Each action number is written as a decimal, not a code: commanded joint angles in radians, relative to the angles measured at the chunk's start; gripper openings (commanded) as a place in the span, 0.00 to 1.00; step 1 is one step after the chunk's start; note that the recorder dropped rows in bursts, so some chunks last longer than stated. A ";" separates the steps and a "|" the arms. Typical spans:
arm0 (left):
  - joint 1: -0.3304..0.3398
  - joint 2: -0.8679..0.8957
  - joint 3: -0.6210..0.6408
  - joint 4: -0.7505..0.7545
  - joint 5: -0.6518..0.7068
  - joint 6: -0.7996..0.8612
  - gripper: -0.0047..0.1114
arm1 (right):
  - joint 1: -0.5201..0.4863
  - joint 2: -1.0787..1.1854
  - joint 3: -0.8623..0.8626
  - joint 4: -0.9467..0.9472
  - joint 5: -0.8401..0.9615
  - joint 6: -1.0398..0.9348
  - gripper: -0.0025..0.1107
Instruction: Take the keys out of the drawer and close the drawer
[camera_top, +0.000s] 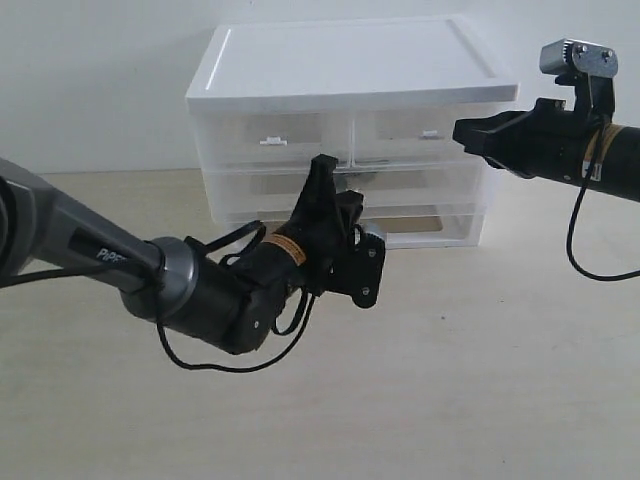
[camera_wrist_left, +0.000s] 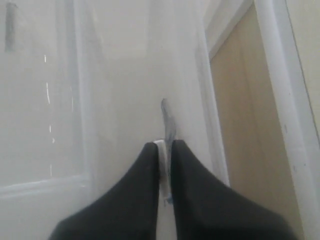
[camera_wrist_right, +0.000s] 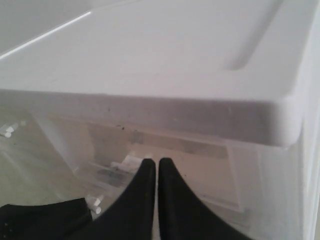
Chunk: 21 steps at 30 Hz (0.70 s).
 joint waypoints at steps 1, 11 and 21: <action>-0.061 -0.013 0.081 -0.068 0.050 0.072 0.08 | -0.002 0.000 -0.004 -0.004 0.002 -0.007 0.02; -0.034 -0.086 0.153 0.023 -0.133 -0.084 0.23 | -0.002 0.000 -0.004 -0.021 0.002 -0.002 0.02; 0.103 -0.086 0.066 0.415 0.028 -0.286 0.26 | -0.002 0.000 -0.004 -0.021 0.002 -0.006 0.02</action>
